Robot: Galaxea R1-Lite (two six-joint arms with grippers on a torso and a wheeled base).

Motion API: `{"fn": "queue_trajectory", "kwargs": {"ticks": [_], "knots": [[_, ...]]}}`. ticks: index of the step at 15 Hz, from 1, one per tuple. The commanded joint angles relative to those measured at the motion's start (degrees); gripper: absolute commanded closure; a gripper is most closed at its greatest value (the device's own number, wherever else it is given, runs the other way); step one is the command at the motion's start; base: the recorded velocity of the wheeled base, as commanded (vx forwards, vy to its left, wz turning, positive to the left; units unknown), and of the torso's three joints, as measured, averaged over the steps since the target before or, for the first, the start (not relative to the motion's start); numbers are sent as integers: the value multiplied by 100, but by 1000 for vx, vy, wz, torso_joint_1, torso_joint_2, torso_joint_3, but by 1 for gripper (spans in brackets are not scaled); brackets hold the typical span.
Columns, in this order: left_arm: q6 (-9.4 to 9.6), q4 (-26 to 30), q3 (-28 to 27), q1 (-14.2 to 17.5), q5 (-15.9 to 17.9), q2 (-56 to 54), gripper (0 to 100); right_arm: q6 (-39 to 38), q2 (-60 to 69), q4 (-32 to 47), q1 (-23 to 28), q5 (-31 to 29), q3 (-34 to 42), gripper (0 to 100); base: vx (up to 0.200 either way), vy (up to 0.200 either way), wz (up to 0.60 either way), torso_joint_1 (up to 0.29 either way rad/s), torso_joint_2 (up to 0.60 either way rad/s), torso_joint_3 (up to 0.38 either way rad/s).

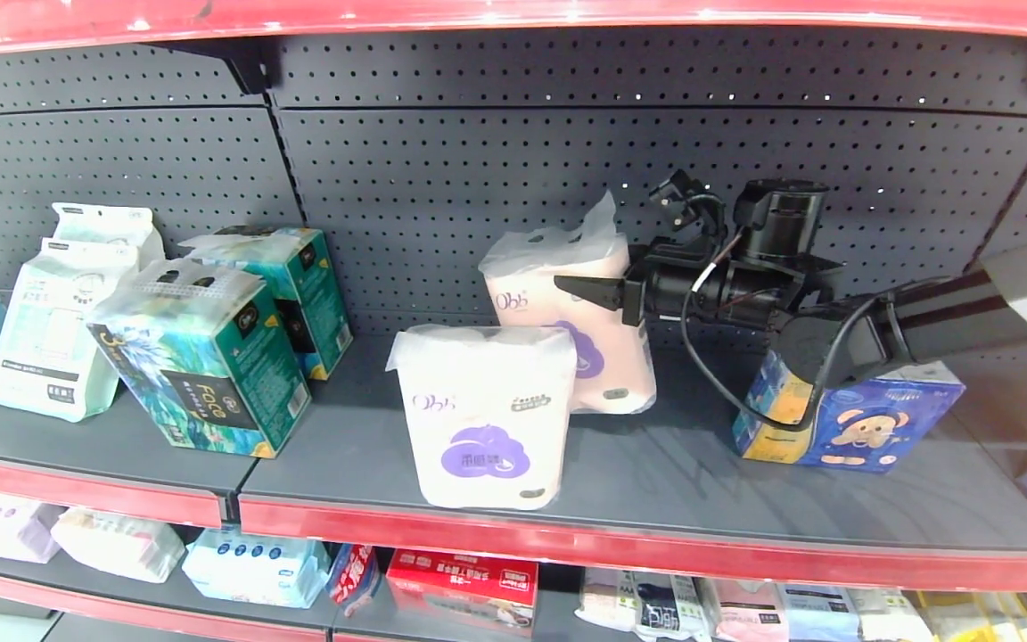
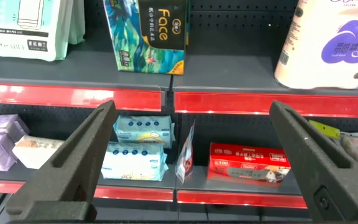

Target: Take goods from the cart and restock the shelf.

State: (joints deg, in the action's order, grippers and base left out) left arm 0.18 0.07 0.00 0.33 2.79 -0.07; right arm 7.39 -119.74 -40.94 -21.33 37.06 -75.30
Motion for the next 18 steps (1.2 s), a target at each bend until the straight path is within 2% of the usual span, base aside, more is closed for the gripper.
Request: {"fn": "queue_trajectory", "kwargs": {"ticks": [1,4,13,16,18], "knots": [[-1,1,0,2,2,7,0,8,-103,-11,6,126,-64,100,0,0,0,0,0,0],[-1,1,0,2,2,7,0,17,-226,-72,50,232,-125,100,0,0,0,0,0,0],[-1,1,0,2,2,7,0,-326,-586,-890,244,232,-64,100,0,0,0,0,0,0],[-1,1,0,2,2,7,0,-326,-612,-1030,428,583,68,100,0,0,0,0,0,0],[-1,1,0,2,2,7,0,-422,-639,-1197,411,601,95,100,0,0,0,0,0,0]]}}
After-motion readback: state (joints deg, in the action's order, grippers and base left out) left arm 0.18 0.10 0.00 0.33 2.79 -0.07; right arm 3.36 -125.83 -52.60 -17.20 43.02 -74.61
